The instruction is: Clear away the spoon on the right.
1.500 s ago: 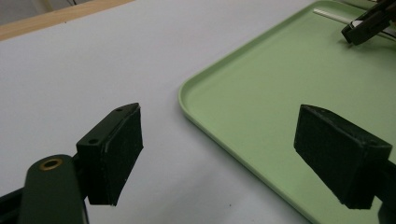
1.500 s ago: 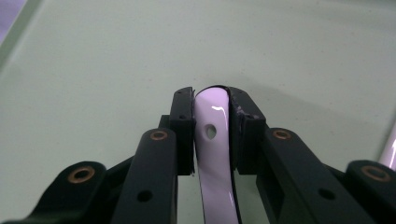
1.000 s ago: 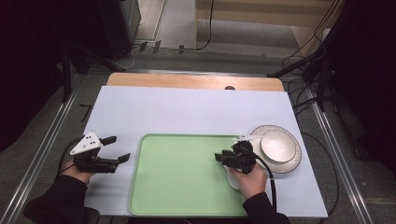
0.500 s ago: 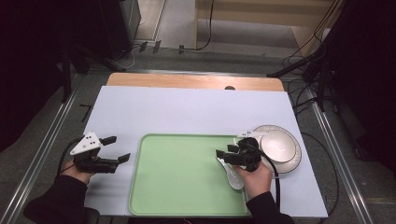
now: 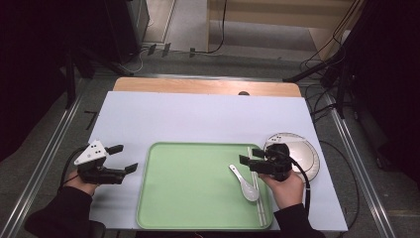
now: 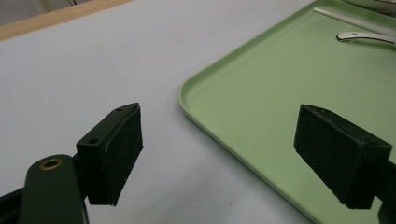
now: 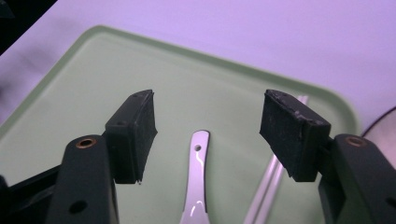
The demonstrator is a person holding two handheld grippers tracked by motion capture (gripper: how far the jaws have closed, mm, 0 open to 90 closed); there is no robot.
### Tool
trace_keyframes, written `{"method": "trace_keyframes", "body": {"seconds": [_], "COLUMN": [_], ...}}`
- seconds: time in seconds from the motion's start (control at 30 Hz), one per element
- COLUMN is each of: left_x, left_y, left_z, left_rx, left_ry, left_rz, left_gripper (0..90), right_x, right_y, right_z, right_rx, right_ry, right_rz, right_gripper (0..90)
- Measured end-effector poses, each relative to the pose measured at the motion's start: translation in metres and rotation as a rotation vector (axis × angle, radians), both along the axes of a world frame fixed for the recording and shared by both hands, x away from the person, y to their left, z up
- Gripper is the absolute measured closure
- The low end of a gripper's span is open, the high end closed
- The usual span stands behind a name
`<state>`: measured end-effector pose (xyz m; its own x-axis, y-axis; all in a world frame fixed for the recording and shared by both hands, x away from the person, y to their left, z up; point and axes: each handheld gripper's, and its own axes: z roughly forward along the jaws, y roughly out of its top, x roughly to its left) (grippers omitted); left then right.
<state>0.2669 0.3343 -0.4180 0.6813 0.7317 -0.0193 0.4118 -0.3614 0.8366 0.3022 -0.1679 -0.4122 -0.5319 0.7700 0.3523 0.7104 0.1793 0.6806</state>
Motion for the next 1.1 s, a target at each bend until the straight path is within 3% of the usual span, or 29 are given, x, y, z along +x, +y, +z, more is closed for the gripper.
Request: {"method": "trace_keyframes", "body": {"seconds": [0.5,1.1], "left_x": [-0.001,-0.001], "left_y": [0.001,0.0], "left_z": [0.0,0.0], "left_rx": [0.005,0.006], "left_ry": [0.004,0.004], "left_rz": [0.001,0.0], "left_gripper": [15.6,15.6], "right_x": [-0.001,-0.002], "right_y": [-0.052,-0.097], "right_z": [0.018,0.018], "right_rx": [0.009,0.0], "right_ry": [-0.037,-0.036], "right_rz": [-0.086,-0.182], "right_gripper": [33.6,33.6]}}
